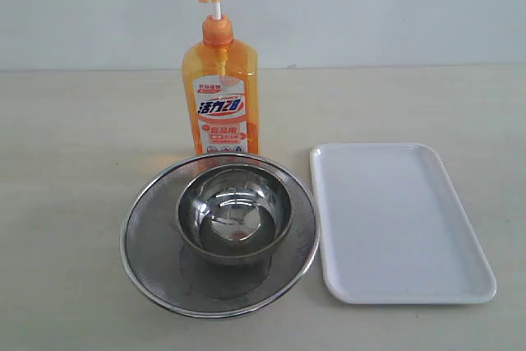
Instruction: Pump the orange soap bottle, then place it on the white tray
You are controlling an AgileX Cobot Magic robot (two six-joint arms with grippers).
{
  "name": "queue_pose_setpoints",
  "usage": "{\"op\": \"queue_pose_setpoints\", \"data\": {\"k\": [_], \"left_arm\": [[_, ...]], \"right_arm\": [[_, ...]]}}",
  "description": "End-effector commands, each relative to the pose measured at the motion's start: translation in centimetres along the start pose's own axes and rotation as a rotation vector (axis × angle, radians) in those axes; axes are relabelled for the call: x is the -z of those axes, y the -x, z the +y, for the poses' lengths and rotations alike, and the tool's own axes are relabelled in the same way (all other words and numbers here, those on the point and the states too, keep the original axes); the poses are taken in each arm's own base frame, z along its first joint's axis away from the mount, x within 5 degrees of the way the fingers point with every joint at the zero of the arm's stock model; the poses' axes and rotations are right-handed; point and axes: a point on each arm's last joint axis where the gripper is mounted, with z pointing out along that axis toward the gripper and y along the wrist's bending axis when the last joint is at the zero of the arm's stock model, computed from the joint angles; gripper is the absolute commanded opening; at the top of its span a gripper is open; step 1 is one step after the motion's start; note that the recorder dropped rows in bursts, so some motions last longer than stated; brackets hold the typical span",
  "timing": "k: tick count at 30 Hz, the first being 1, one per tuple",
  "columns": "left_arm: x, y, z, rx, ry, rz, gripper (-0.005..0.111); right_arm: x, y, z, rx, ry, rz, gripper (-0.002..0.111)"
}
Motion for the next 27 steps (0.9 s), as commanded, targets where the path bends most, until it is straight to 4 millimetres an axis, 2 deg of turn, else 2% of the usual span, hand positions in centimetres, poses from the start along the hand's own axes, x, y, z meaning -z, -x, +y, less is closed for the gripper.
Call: {"op": "queue_pose_setpoints", "data": {"k": [1, 23, 27], "left_arm": [[-0.02, -0.03, -0.03, 0.009, -0.004, -0.008, 0.005], [-0.02, -0.03, -0.03, 0.009, -0.004, -0.008, 0.005], [-0.02, 0.16, -0.12, 0.051, -0.015, -0.028, 0.005]], "right_arm": [[0.04, 0.09, -0.02, 0.0, -0.004, -0.013, 0.003], [0.04, 0.09, -0.02, 0.0, -0.004, -0.013, 0.003], [0.04, 0.09, -0.02, 0.0, -0.004, -0.013, 0.003]]}}
